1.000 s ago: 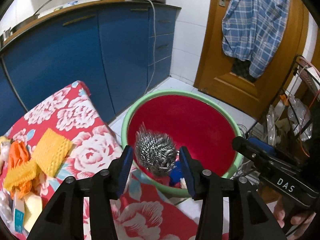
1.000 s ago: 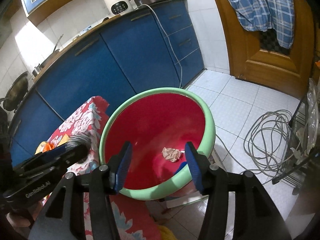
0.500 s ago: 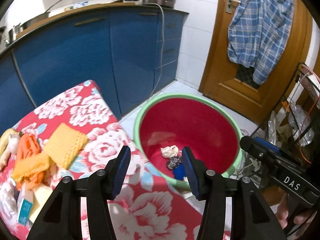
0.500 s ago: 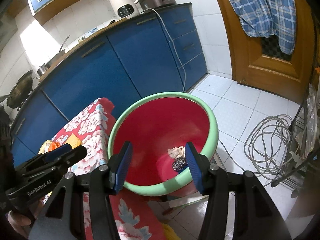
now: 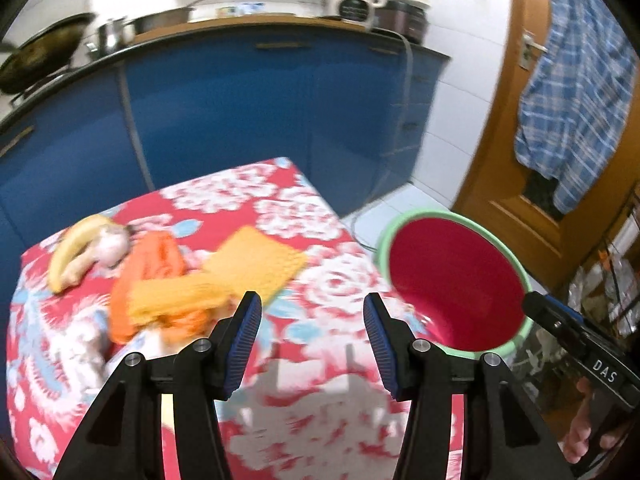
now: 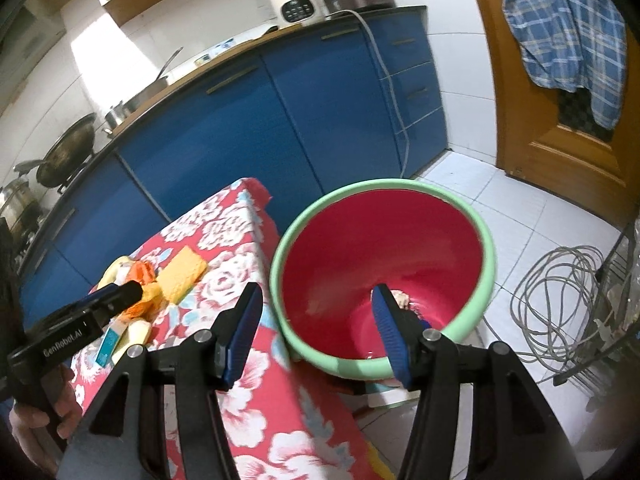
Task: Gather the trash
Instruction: 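Move both open tools back over the table items, then grasp the white cloth with the left tool while the right tool grasps a yellow foam net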
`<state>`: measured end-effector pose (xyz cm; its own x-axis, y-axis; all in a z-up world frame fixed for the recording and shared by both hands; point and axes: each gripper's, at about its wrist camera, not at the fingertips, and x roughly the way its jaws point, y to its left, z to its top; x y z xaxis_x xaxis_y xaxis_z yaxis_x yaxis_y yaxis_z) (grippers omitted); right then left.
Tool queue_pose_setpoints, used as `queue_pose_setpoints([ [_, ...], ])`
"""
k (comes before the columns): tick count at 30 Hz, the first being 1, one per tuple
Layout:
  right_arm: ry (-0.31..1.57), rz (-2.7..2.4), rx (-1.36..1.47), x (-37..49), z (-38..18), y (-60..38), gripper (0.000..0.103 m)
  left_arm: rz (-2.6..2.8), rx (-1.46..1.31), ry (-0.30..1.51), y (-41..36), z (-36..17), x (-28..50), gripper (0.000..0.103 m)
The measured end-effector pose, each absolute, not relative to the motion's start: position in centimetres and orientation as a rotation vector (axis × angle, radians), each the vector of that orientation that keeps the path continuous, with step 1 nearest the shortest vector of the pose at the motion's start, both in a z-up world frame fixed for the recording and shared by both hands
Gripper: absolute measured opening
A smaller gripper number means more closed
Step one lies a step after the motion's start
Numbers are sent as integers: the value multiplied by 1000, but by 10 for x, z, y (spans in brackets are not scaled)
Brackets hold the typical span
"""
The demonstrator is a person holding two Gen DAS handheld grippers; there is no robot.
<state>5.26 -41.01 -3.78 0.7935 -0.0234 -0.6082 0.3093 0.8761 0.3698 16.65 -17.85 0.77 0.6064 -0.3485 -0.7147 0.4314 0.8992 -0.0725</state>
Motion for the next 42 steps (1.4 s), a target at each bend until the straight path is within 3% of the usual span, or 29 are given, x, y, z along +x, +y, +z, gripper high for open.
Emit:
queue_pose_setpoints([
  [21,727,-12,342,132,-29,-320,59,-92,-12,795,-38,-5,189,57],
  [42,891,15,235,243,-78,-272,59,-47,-120,867,2,-49,212,57],
])
